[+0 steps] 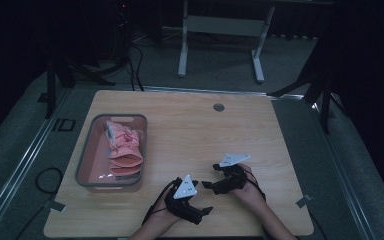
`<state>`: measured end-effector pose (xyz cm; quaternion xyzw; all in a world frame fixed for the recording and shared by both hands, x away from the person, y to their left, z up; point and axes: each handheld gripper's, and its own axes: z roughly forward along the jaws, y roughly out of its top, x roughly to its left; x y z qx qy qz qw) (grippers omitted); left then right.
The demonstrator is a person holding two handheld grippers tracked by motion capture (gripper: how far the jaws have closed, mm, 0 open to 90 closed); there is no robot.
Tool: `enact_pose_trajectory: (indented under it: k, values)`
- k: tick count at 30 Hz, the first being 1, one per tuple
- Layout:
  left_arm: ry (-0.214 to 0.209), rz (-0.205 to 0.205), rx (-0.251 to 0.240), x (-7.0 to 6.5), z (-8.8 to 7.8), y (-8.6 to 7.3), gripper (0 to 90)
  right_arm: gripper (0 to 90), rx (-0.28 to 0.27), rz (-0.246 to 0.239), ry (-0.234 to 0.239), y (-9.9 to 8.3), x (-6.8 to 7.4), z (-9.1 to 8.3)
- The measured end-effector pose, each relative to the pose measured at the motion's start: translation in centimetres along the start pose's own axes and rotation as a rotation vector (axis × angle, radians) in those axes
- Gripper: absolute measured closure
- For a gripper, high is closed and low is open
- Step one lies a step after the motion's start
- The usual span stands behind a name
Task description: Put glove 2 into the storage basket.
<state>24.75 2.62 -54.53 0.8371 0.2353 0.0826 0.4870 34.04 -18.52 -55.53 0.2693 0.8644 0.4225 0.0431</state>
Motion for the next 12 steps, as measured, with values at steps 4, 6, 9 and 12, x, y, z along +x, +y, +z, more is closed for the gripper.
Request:
enact_pose_trajectory:
  k: [4, 6, 9, 12]
  values:
    - [-0.006, 0.017, 0.018, -0.19, 0.27, -0.22, 5.2, 13.8, -0.002, 0.005, -0.007, -0.10, -0.23, -0.01]
    - [-0.006, 0.026, 0.017, -0.29, 0.28, -0.15, 5.2, 13.8, -0.005, 0.005, -0.010, -0.12, -0.34, -0.03]
    - [-0.006, 0.021, 0.016, -0.28, 0.29, -0.16, 5.2, 13.8, -0.008, 0.009, -0.010, -0.14, -0.42, -0.04]
    - [-0.004, 0.020, 0.018, -0.23, 0.27, -0.25, 5.2, 13.7, -0.002, 0.007, -0.013, -0.17, -0.43, 0.05]
